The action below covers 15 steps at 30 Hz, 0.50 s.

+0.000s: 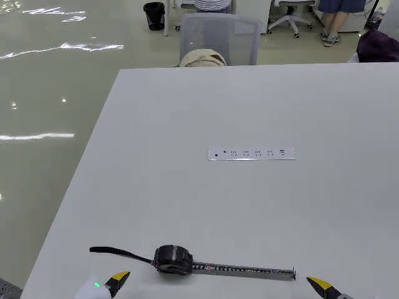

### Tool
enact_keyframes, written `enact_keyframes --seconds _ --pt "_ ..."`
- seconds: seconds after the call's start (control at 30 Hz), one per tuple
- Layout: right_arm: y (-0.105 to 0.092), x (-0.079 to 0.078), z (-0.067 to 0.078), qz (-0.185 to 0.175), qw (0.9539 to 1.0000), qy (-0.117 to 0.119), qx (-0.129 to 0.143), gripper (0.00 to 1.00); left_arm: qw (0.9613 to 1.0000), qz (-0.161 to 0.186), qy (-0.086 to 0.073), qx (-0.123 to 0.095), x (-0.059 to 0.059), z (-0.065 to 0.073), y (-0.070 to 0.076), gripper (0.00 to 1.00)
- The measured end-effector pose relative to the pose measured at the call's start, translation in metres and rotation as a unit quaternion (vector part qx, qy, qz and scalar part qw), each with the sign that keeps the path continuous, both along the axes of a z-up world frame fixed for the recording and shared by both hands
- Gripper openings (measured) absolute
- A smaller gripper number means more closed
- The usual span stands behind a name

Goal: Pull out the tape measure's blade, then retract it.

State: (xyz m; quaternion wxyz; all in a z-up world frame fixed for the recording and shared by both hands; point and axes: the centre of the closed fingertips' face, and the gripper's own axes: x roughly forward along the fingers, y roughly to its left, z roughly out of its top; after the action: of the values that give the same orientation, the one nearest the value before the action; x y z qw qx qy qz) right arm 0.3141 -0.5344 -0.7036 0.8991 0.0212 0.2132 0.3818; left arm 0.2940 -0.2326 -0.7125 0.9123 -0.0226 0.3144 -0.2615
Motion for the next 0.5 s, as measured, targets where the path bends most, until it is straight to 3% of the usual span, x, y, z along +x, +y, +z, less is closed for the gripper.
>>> enact_keyframes --seconds 0.5 --pt "-0.006 -0.018 0.009 0.001 1.0000 -0.007 0.007 0.58 0.9999 0.011 -0.002 0.000 -0.018 0.004 0.000 0.80"
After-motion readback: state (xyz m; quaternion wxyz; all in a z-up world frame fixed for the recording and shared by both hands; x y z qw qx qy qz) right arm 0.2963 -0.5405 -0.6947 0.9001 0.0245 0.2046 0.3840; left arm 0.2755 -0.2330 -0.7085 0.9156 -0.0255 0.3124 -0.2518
